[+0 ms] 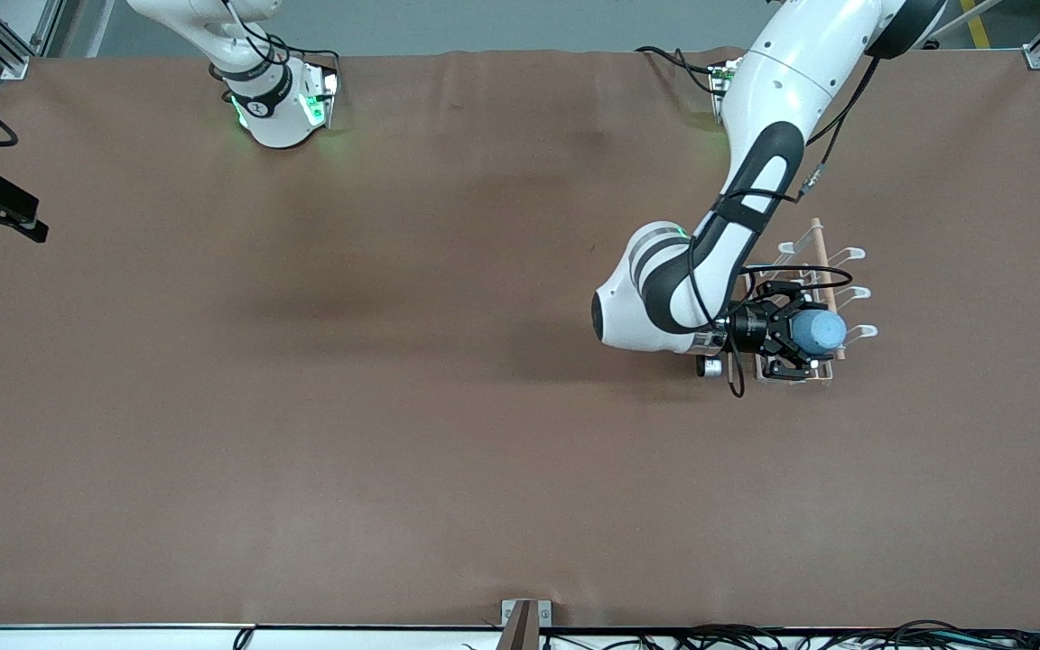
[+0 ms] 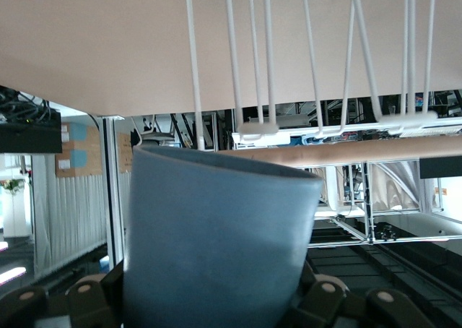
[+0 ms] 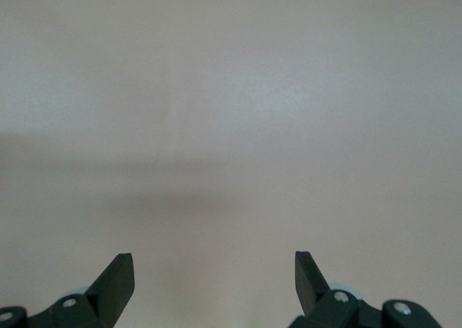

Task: Hang cup on cup holder
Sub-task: 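Lower the cup onto a rack hook with the left gripper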

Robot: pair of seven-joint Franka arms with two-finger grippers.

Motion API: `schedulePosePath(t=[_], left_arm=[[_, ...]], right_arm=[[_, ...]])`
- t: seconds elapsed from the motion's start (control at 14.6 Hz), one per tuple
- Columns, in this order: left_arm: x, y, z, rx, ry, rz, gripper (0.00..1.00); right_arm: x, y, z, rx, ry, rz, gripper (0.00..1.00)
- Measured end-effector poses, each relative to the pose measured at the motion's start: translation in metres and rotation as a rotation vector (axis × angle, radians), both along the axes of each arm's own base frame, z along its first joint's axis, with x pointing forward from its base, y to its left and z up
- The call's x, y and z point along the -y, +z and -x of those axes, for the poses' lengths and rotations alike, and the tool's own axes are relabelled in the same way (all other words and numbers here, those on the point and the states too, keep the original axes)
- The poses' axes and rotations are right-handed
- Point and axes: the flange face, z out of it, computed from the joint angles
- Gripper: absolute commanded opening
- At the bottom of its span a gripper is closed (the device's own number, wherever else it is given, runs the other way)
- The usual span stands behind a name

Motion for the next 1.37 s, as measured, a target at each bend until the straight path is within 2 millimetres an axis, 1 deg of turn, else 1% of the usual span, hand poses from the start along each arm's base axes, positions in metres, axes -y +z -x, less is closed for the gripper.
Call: schedulePosePath(t=[0.14, 0.27, 0.41, 0.48, 0.55, 0.62, 0.96, 1.1, 1.16, 1.23, 1.3, 1.37], left_arm=[[-0.003, -0.007, 0.005, 0.034, 0.009, -0.013, 0.27], [-0.005, -0.014, 0.01, 0.075, 0.016, -0.025, 0.28], [-0.008, -0.02, 0.016, 0.121, 0.024, -0.035, 0.33], [-0.009, -0.023, 0.018, 0.145, 0.027, -0.039, 0.46], [-0.01, -0.025, 0.02, 0.168, 0.03, -0.043, 0.69], [-0.011, -0.027, 0.021, 0.197, 0.034, -0.044, 0.99], [-0.01, -0.028, 0.022, 0.327, 0.051, -0.04, 1.0], [-0.008, -0.024, 0.02, 0.358, 0.065, -0.029, 1.0], [-0.005, -0.018, 0.017, 0.387, 0.091, -0.01, 1.0], [-0.001, -0.006, 0.012, 0.424, 0.132, 0.017, 1.0], [0.004, 0.012, 0.005, 0.46, 0.178, 0.057, 1.0], [0.009, 0.036, -0.003, 0.494, 0.23, 0.114, 1.0]], right_arm=[[0.0, -0.003, 0.004, 0.0, 0.0, 0.0, 0.99], [0.0, 0.0, 0.005, 0.006, 0.0, 0.0, 1.0], [0.0, 0.006, 0.005, 0.017, 0.0, 0.001, 1.0], [0.0, 0.007, 0.006, 0.018, 0.0, 0.001, 1.0], [0.0, 0.007, 0.007, 0.014, -0.001, 0.001, 1.0], [0.001, 0.007, 0.007, 0.01, -0.002, 0.001, 1.0], [0.003, 0.005, 0.01, -0.009, -0.007, -0.001, 1.0], [0.003, 0.004, 0.009, -0.01, -0.007, -0.001, 1.0], [0.003, 0.004, 0.009, -0.011, -0.007, -0.001, 1.0], [0.003, 0.003, 0.008, -0.013, -0.007, -0.001, 1.0], [0.003, 0.001, 0.008, -0.016, -0.007, -0.001, 1.0], [0.003, 0.0, 0.007, -0.018, -0.007, -0.001, 1.0]])
